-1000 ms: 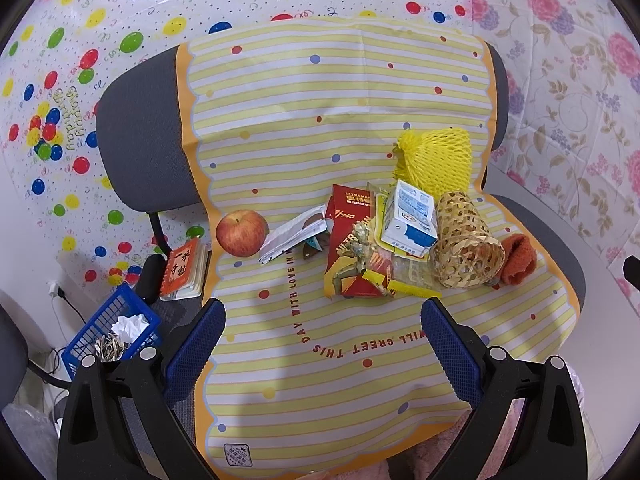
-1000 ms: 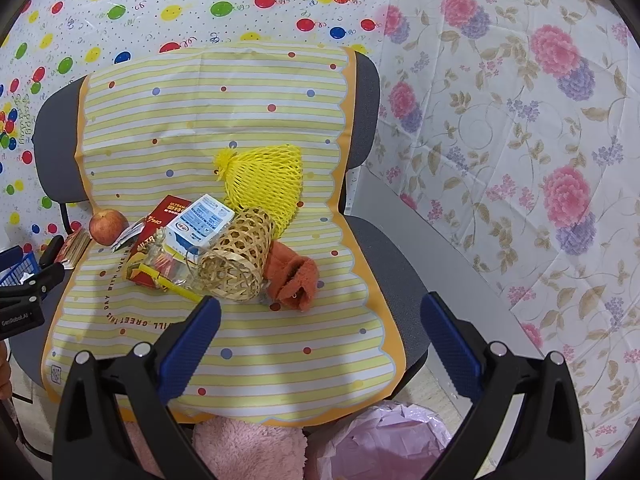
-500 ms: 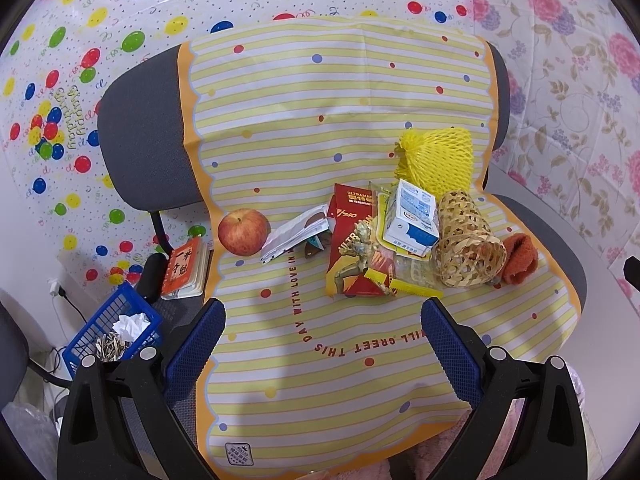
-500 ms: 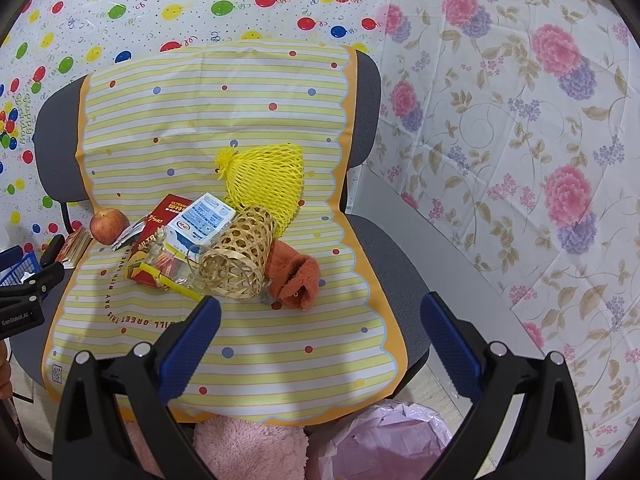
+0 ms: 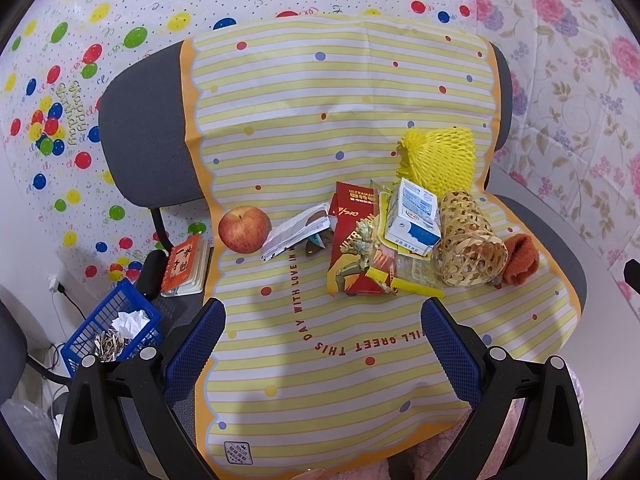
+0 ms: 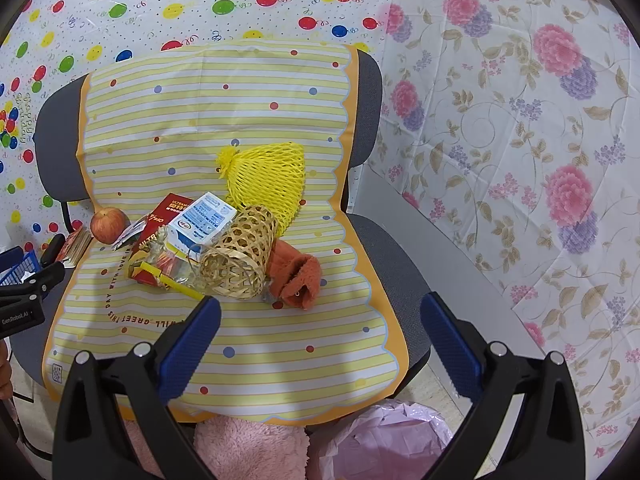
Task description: Collect trash
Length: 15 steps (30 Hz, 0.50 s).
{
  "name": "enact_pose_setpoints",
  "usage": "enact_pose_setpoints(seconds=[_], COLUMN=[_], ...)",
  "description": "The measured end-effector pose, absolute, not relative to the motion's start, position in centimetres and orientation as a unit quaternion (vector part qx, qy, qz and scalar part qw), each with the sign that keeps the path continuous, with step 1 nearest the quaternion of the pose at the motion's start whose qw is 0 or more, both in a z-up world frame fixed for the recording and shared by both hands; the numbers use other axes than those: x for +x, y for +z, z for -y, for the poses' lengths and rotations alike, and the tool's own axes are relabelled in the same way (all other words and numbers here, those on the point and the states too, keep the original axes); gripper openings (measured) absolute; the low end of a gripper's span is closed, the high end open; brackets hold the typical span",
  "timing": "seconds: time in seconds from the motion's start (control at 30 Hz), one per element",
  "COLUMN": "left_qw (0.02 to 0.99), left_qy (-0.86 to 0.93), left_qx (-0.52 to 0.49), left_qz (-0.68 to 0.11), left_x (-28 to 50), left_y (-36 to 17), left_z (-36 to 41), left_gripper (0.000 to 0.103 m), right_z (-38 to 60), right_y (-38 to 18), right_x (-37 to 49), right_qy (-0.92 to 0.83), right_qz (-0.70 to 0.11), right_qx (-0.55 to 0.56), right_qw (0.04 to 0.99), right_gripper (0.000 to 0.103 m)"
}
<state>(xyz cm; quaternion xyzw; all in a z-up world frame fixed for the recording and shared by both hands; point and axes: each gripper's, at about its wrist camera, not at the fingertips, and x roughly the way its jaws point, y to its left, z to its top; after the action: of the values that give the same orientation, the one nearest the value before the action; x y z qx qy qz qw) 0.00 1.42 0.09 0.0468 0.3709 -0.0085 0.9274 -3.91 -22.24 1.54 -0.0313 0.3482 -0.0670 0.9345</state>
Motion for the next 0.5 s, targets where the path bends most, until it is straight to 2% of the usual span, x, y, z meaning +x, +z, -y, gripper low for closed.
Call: enact_pose_setpoints(seconds=[0.5], left_qw=[0.919], left_qy=[0.007], left_qx=[0.044], left_qz=[-0.393], left_x=[1.0], left_y=[-2.2], left_z=[-2.3], left_gripper=[0.097], right_z=[22.9], right_y=[-0.3], right_x=[-2.7], right_qy=[-0.039], right_qz=[-0.355], right_qx=[-0.026], right_qw=[0.934], right_gripper=[0.097])
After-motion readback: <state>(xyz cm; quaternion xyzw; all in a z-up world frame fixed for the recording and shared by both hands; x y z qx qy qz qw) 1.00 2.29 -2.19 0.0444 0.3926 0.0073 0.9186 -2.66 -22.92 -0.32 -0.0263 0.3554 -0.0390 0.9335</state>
